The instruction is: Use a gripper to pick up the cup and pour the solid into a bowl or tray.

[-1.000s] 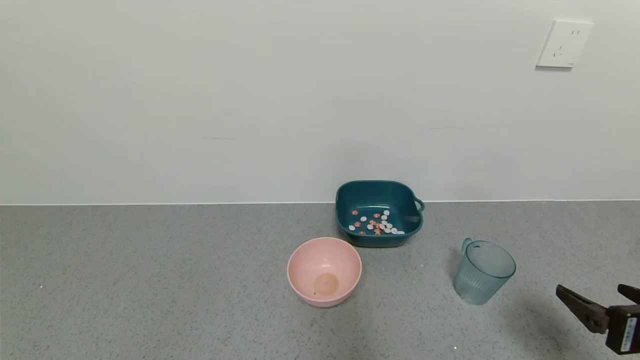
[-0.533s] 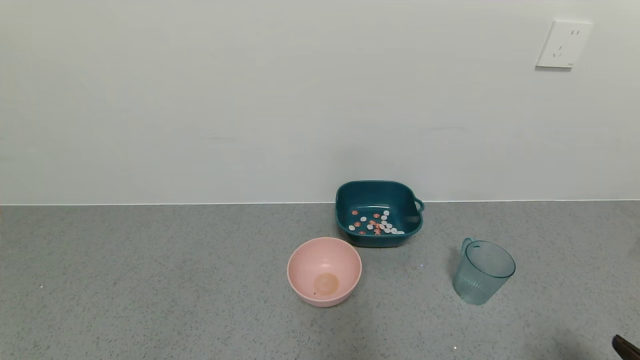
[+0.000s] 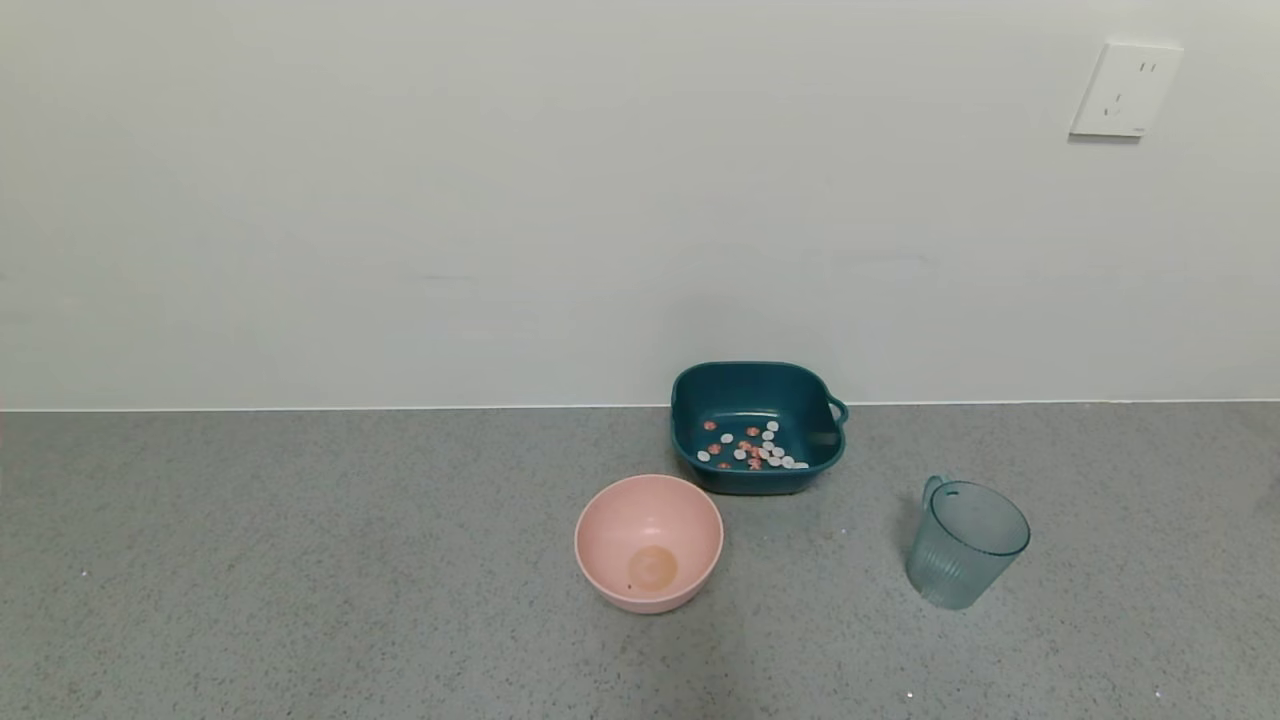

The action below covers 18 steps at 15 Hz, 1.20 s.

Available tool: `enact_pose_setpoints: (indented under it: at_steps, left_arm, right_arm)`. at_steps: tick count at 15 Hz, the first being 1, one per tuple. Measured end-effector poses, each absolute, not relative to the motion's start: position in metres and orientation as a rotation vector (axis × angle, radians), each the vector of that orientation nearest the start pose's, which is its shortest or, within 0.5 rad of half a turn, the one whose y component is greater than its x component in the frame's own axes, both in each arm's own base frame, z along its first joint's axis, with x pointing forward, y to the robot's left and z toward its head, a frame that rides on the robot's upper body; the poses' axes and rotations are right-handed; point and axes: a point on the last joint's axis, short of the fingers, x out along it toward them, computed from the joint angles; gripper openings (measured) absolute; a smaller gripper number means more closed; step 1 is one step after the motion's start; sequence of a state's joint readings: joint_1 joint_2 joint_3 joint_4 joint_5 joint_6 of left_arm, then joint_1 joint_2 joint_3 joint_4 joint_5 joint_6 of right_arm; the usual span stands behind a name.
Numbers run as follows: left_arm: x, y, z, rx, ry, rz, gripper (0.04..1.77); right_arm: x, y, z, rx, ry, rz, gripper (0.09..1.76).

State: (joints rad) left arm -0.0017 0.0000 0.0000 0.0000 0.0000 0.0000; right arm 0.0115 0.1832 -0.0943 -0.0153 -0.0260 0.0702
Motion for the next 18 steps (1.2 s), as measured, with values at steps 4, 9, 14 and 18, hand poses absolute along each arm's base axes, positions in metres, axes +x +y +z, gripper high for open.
enact_pose_setpoints:
  at_steps: [4, 9, 14, 18]
  left_arm:
    - [-0.023, 0.000, 0.075, 0.000, 0.000, -0.002, 1.72]
    - [-0.023, 0.000, 0.076, 0.000, 0.000, -0.002, 1.72]
    - [-0.023, 0.000, 0.076, 0.000, 0.000, -0.002, 1.72]
    - [-0.023, 0.000, 0.076, 0.000, 0.000, -0.002, 1.72]
  right_arm:
    - [-0.022, -0.001, 0.092, 0.043, -0.014, -0.025, 1.70]
    - [-0.024, -0.001, 0.086, 0.040, -0.059, -0.019, 1.70]
    - [-0.023, 0.000, 0.077, 0.048, -0.015, -0.003, 1.70]
    - [-0.023, 0.000, 0.077, 0.050, -0.014, -0.005, 1.70]
